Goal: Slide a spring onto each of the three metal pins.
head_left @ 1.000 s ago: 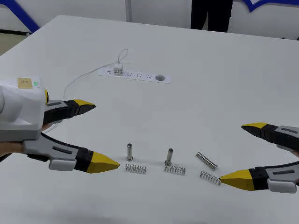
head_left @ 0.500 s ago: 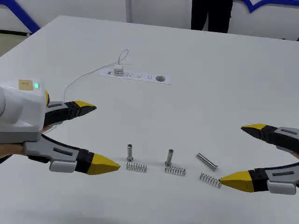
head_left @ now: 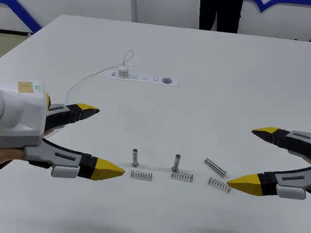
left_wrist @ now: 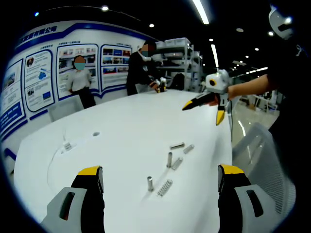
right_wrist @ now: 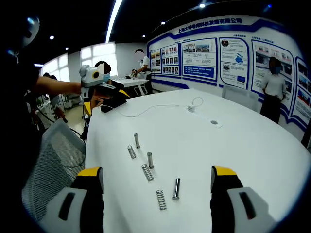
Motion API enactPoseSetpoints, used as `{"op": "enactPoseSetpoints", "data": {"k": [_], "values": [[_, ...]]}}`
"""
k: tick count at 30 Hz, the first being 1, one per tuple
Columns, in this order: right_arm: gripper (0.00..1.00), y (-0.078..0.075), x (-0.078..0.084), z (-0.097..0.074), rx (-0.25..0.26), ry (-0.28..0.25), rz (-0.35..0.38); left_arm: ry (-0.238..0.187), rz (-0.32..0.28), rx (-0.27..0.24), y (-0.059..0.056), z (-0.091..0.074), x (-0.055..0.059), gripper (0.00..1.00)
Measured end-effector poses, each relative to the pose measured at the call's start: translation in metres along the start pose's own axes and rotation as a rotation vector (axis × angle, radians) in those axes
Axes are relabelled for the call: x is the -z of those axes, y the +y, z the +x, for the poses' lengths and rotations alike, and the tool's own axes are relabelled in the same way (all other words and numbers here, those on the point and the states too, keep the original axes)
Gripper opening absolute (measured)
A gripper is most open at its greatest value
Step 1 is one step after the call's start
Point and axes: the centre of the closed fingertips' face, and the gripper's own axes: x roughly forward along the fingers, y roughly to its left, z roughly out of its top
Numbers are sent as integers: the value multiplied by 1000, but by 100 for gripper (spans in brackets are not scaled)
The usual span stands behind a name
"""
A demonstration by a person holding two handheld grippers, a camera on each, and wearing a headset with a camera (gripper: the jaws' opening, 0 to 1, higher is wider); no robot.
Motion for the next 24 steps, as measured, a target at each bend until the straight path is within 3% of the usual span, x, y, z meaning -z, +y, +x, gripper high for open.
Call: {"op": "enactPoseSetpoints", "data": {"k": [10, 20, 24], "values": [[85, -11, 4, 7, 43, 11, -17, -15, 4, -16, 4, 2, -2, 100], [75, -21, 7, 19, 58, 21, 43, -5, -19, -1, 2, 8, 7, 100], [73, -25, 10, 25, 64, 28, 35, -3, -22, 1, 2, 8, 9, 100]]}}
